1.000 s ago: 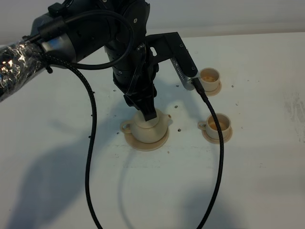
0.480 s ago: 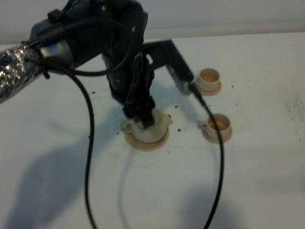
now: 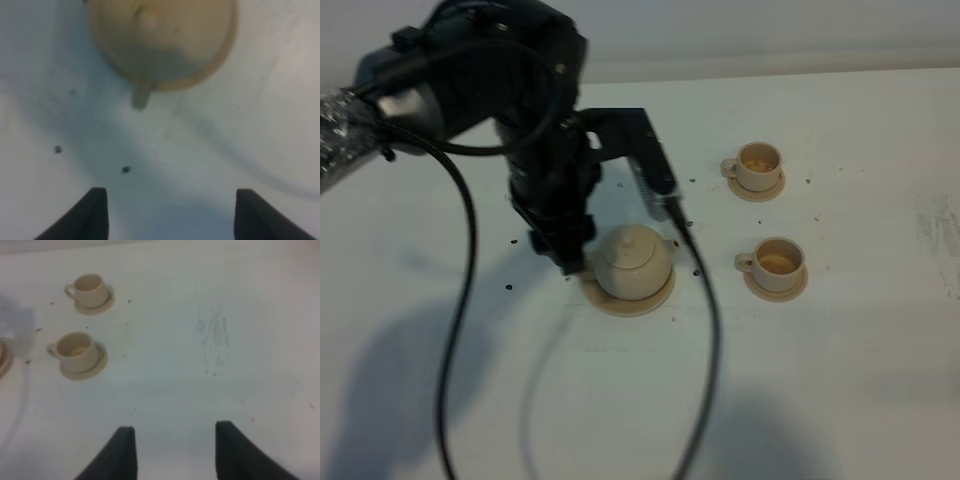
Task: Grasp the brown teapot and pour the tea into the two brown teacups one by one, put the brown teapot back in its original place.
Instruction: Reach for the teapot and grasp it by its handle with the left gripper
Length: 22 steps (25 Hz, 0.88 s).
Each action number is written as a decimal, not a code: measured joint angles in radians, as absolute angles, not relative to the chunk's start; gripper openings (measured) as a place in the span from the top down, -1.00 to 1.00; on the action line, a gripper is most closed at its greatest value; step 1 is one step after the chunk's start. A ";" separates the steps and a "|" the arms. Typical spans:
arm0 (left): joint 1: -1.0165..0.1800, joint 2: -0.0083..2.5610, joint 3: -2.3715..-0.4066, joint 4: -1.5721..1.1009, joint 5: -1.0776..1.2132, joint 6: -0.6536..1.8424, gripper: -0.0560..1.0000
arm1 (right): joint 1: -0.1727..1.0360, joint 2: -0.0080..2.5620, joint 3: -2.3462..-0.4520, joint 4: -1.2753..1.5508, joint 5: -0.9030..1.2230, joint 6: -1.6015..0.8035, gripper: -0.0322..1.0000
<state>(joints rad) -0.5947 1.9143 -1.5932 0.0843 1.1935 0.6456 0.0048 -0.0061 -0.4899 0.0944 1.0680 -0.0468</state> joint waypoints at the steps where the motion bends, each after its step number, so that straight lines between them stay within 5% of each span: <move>1: -0.580 1.914 -1.592 0.084 1.194 0.671 -0.13 | 0.005 -0.006 -0.490 0.094 1.068 -0.047 0.17; 22: -0.551 2.095 -1.650 0.069 1.149 0.773 -0.13 | 0.005 -0.006 -0.490 0.095 1.068 -0.047 0.17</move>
<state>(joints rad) -0.5512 2.0950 -1.6501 0.0691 1.1495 0.7729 0.0048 -0.0061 -0.4899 0.0948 1.0680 -0.0468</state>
